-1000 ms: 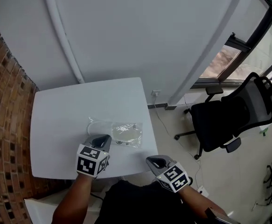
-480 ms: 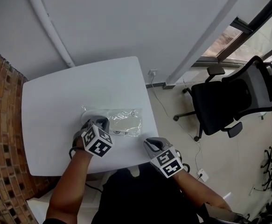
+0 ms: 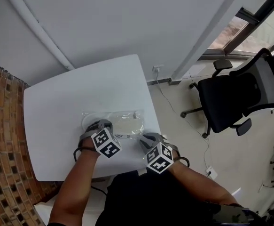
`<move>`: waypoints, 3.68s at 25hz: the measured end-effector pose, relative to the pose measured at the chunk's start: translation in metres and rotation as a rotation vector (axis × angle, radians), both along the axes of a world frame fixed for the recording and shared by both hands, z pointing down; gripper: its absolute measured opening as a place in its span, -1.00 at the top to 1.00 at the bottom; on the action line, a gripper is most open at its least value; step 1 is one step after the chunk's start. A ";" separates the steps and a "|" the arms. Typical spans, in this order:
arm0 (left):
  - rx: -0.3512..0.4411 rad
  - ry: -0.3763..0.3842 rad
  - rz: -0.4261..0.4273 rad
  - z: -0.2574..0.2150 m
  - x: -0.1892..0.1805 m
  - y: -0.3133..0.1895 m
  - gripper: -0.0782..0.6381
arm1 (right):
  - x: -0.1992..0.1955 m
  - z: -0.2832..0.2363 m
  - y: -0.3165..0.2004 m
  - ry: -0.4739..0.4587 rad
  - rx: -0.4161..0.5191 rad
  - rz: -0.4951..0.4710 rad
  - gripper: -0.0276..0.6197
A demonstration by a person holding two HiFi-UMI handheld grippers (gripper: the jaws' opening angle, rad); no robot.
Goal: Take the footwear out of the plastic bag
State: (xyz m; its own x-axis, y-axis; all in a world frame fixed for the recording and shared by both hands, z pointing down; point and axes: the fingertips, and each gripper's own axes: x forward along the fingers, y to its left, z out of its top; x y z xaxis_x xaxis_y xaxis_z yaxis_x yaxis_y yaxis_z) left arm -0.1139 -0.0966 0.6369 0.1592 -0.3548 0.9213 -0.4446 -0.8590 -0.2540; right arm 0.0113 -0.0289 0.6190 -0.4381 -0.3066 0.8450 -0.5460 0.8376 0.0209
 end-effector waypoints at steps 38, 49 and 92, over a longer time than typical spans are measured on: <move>-0.011 0.148 -0.240 0.005 -0.005 -0.003 0.77 | 0.043 -0.032 -0.088 -0.229 -0.020 0.275 0.49; -0.017 0.173 -0.288 0.005 -0.005 -0.005 0.77 | 0.053 0.003 -0.120 -0.216 -0.072 0.292 0.91; -0.023 0.224 -0.309 0.005 -0.007 -0.005 0.76 | 0.066 0.013 -0.073 -0.060 -0.026 0.096 0.80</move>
State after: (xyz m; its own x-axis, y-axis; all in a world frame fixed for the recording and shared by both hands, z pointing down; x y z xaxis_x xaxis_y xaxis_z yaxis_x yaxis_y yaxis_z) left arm -0.1209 -0.1013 0.6419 0.2460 -0.3971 0.8842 -0.7258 -0.6801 -0.1036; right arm 0.0769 -0.1021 0.6321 -0.4575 -0.3274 0.8267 -0.6231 0.7814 -0.0354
